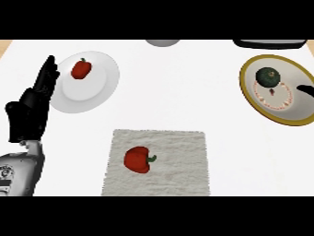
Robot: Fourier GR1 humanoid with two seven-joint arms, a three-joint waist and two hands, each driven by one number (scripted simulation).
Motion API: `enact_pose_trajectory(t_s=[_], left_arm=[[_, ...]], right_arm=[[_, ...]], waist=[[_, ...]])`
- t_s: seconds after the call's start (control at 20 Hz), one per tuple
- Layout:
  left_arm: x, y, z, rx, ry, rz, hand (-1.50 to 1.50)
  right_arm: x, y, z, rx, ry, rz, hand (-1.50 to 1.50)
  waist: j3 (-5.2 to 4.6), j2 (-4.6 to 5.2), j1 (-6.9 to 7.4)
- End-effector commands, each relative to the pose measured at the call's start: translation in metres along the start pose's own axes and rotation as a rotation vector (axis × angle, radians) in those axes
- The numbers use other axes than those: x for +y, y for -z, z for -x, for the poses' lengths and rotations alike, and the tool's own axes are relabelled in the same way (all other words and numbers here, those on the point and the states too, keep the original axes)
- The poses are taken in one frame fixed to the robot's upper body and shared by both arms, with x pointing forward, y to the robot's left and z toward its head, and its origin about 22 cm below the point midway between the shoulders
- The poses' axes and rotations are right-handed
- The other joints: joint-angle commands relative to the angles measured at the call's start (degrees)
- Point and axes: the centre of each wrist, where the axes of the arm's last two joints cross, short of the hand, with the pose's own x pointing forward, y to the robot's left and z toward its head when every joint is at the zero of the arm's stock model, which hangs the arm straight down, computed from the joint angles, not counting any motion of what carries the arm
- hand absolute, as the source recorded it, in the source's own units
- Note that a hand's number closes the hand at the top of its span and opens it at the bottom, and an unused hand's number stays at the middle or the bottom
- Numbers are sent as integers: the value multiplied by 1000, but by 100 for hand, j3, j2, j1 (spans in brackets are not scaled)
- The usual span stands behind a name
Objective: Pick the squash from the placemat and place it in the bowl
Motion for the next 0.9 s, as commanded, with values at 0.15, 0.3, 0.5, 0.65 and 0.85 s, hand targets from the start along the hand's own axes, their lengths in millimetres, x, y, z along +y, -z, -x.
enact_pose_trajectory(t_s=[0.15,0.3,0.5,0.65,0.85], left_arm=[[10,3,7,12,14,-38,0],[14,-2,-5,7,12,-17,0],[22,-22,3,20,-1,-14,0],[5,0,5,6,-10,-31,0],[8,-8,18,22,3,-19,0]], right_arm=[[-64,-23,25,-28,176,-40,-150],[-84,-43,41,-39,189,-102,-150],[-99,-67,59,-46,203,-134,-150],[-73,-74,68,-77,198,-160,-150],[-107,-81,65,-73,213,-173,-150]], waist=[[-8,-44,-145],[-8,-64,-149],[-8,-64,-106],[-6,-41,-119],[-17,-77,-188]])
